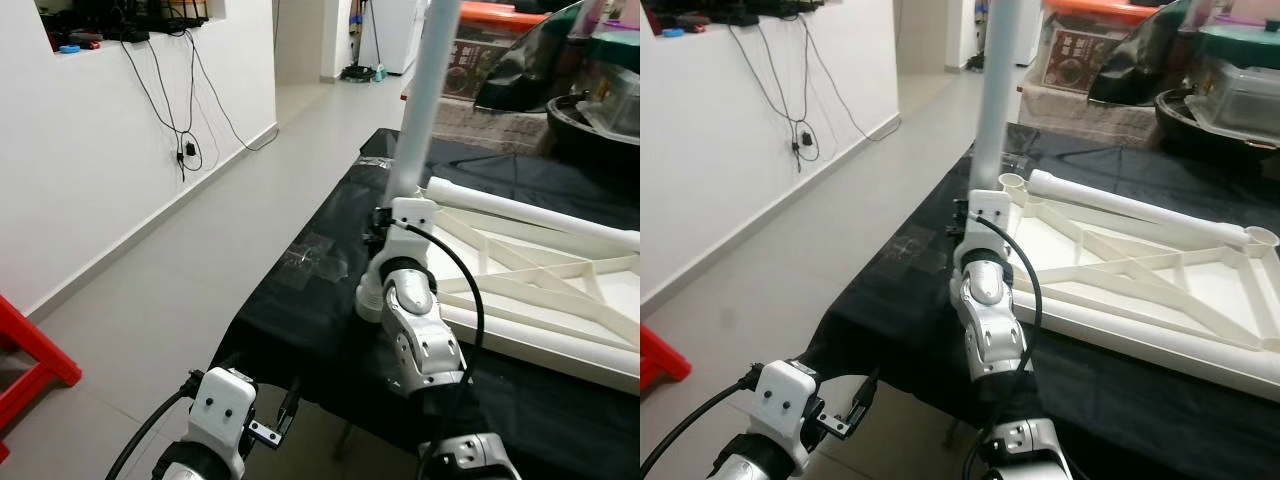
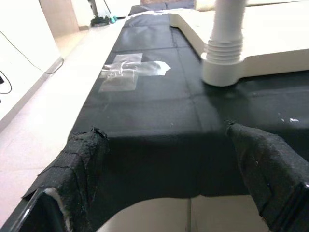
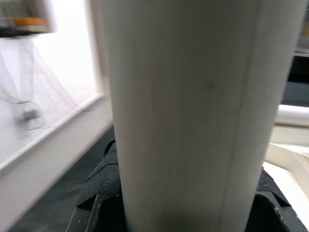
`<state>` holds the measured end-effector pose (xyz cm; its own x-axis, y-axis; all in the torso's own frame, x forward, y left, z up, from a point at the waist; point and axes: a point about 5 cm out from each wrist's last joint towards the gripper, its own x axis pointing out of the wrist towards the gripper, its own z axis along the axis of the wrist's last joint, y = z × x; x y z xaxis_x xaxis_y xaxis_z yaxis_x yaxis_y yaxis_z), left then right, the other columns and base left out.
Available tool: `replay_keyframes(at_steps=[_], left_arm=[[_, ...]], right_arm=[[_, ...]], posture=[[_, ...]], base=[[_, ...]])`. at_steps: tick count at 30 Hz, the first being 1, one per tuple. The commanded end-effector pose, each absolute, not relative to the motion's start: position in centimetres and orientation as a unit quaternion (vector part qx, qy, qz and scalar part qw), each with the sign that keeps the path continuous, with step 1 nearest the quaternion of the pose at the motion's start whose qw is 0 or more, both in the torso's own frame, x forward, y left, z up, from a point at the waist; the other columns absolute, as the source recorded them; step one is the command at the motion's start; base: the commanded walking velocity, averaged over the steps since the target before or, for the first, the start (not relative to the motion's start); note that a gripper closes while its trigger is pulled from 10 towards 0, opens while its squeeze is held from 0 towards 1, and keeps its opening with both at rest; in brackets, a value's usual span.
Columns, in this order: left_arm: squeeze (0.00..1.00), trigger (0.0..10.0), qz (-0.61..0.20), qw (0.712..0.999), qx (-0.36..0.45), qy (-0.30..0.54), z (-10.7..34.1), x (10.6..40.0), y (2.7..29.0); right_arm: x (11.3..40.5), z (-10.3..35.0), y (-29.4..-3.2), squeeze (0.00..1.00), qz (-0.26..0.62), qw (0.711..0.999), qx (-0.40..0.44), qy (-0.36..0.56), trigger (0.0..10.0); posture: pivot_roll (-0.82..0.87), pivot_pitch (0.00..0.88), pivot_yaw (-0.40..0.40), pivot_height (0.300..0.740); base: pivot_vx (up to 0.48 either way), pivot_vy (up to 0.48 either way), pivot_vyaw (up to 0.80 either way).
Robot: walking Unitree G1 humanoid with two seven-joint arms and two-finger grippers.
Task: Building children table
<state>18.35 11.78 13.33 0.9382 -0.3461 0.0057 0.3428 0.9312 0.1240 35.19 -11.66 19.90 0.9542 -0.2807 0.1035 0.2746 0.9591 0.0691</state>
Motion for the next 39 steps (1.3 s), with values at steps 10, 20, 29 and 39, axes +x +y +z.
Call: replay_keyframes(at_steps=[10,20,29,39], left_arm=[[0.0,10.0,-0.181,0.981,0.071,-0.005,12.7,18.5,11.9],[0.0,10.0,-0.183,0.981,0.072,-0.003,12.6,18.5,11.9],[0.0,10.0,-0.184,0.98,0.072,-0.002,12.5,18.5,11.9],[0.0,10.0,-0.185,0.98,0.073,-0.002,12.4,18.5,11.9]], right_arm=[[33.2,17.0,-8.6,0.0,-0.216,0.969,0.114,0.042,10.0],[33.3,17.5,-8.7,1.0,-0.158,0.983,0.091,0.02,10.0],[34.4,17.7,-11.2,0.0,-0.108,0.991,0.074,-0.018,10.0],[35.6,17.8,-11.7,0.0,0.086,0.99,0.109,-0.035,10.0]], posture=[[0.22,0.034,-0.047,0.74],[0.22,0.033,-0.041,0.74],[0.22,0.024,-0.04,0.74],[0.22,0.014,-0.038,0.74]], base=[[0.0,0.0,0.0],[0.0,0.0,0.0],[0.0,0.0,0.0],[0.0,0.0,0.0]])
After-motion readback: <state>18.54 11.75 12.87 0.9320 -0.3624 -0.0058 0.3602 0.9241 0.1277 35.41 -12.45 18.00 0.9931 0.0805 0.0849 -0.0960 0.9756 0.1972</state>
